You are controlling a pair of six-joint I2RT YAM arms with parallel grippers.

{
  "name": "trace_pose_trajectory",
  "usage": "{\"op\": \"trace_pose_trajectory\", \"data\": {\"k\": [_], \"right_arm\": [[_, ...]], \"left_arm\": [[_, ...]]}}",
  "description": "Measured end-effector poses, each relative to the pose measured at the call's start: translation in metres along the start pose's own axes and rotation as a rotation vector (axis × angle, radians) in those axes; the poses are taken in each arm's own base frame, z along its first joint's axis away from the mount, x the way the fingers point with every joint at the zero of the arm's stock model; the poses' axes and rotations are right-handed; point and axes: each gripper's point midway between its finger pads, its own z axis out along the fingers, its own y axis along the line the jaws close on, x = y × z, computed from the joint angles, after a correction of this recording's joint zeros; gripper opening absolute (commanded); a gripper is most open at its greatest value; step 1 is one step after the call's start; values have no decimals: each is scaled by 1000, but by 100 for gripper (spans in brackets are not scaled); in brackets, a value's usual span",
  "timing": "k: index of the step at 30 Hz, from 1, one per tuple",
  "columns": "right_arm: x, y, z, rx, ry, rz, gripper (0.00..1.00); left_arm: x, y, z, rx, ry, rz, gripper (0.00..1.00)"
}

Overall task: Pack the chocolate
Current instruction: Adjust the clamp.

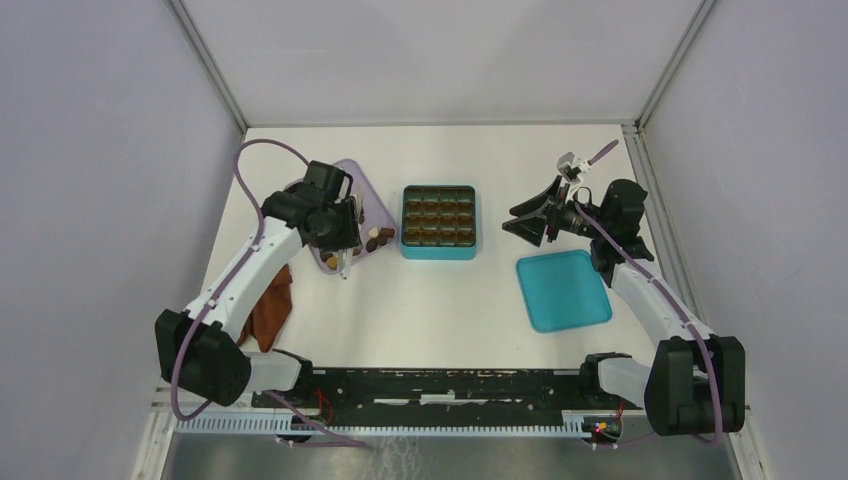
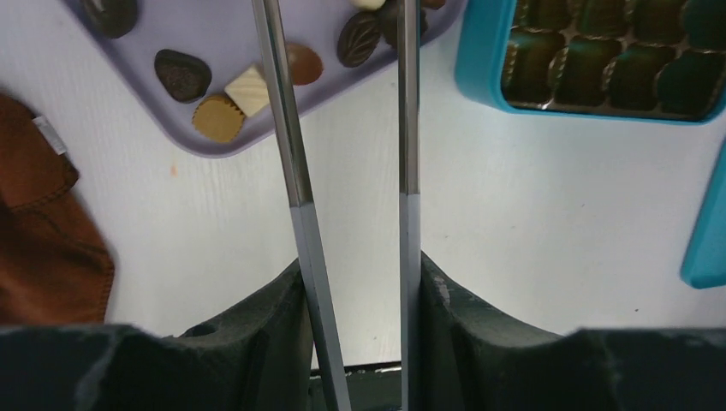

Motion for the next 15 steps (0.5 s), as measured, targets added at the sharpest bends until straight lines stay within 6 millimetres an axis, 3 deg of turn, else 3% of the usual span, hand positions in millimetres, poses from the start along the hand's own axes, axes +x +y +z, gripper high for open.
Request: {"op": "trace_pose_trajectory", "data": {"k": [15], "right_arm": [[6,-1,1,-17,17,11,60]], "left_arm": [[-9,55,20,-139,122,6,47]]}}
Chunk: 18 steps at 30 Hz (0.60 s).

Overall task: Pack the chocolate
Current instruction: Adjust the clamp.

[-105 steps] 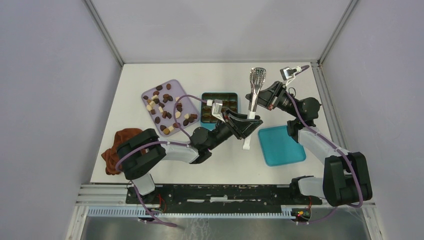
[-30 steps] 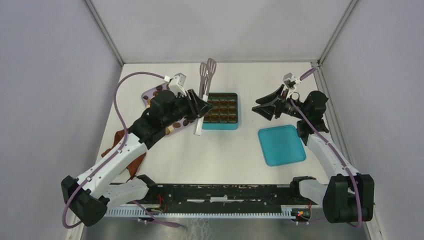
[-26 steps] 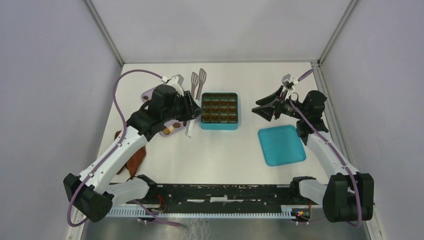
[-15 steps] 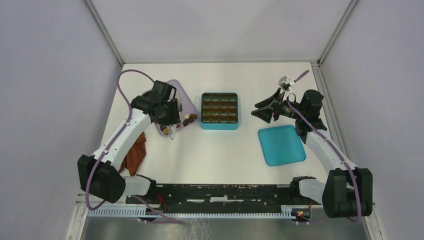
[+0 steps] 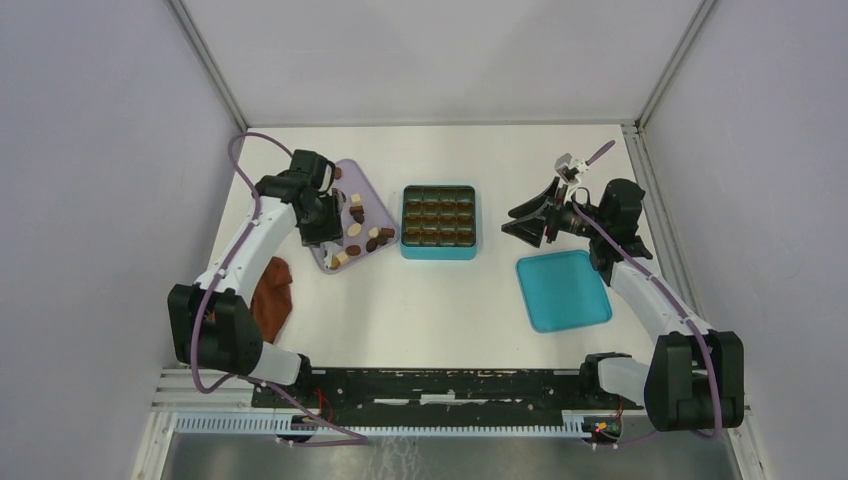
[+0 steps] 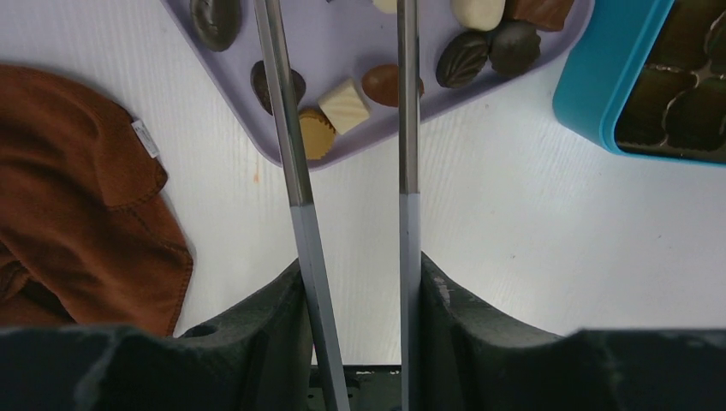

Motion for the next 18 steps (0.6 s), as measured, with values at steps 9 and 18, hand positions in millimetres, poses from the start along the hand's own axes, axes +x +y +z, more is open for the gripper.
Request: {"op": "trace_pose_trajectory", "data": {"k": [9,18], "right_arm": [[3,-1,1,-6,6,11,60],[3,-1,1,-7,7,10,60]], "left_arm": [[-17,3,12,43,33,-29,47],[-18,4,26,75,78,-52,46]]}}
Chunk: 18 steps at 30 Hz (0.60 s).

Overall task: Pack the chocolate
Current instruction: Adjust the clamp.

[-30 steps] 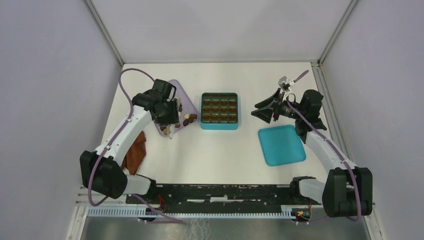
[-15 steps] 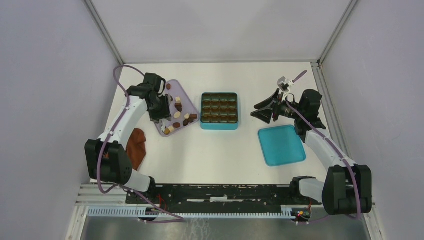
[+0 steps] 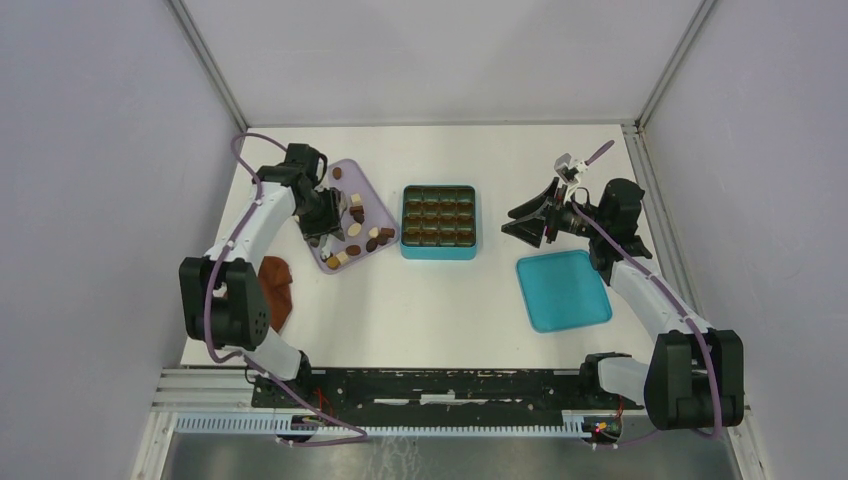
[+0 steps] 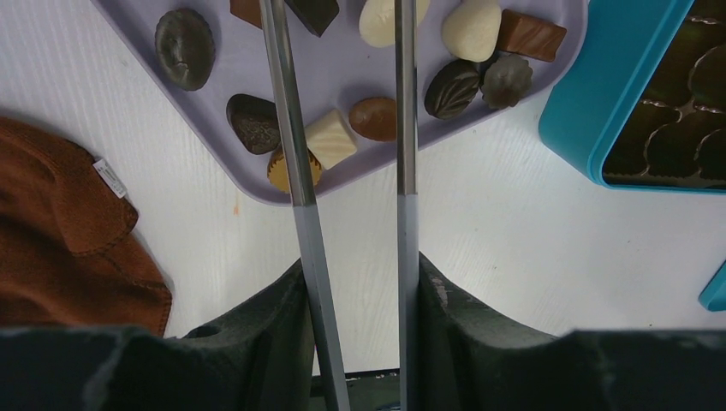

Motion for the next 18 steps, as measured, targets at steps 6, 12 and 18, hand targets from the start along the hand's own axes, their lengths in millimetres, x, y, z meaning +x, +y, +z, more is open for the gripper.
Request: {"op": "trace_pose_trajectory", "data": {"k": [6,12,18], "right_arm": [[0,0,0,-1,-1,-2,60],[0,0,0,0,0,-1,60],[0,0,0,-1,0,-1,60]], "left_arm": [[-4,1,7,7,12,10,46],[-9,5,13,3,16,12,45],[-16,8,19,8,24,3,44]]}}
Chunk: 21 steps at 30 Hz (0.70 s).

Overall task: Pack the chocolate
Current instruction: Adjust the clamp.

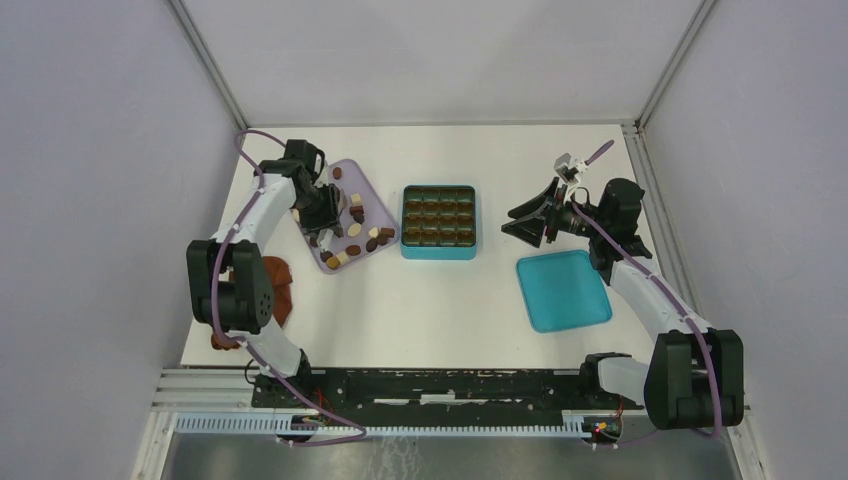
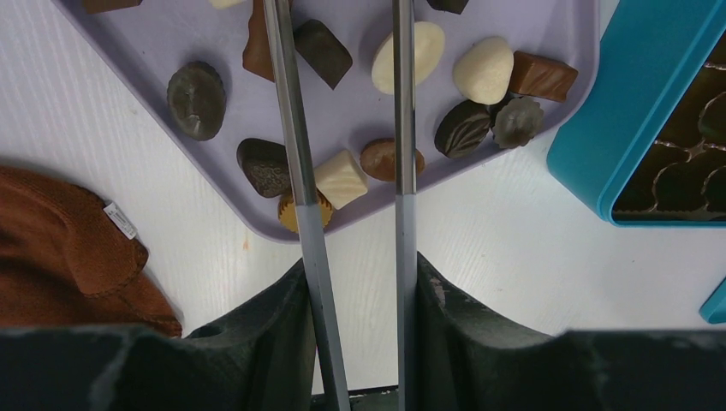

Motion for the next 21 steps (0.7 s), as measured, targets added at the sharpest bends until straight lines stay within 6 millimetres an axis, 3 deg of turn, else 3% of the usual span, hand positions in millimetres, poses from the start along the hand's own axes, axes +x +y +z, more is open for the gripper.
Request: {"op": "trace_pose_trajectory", "data": {"k": [15,21], "right_arm": [[1,1,0,-9,3,0,60],[1,2,0,-14,5,-1,60]], "left_arm": [[-16,-6,9,30,2,-4,36],[-16,-6,12,28,7,-4,19]]}}
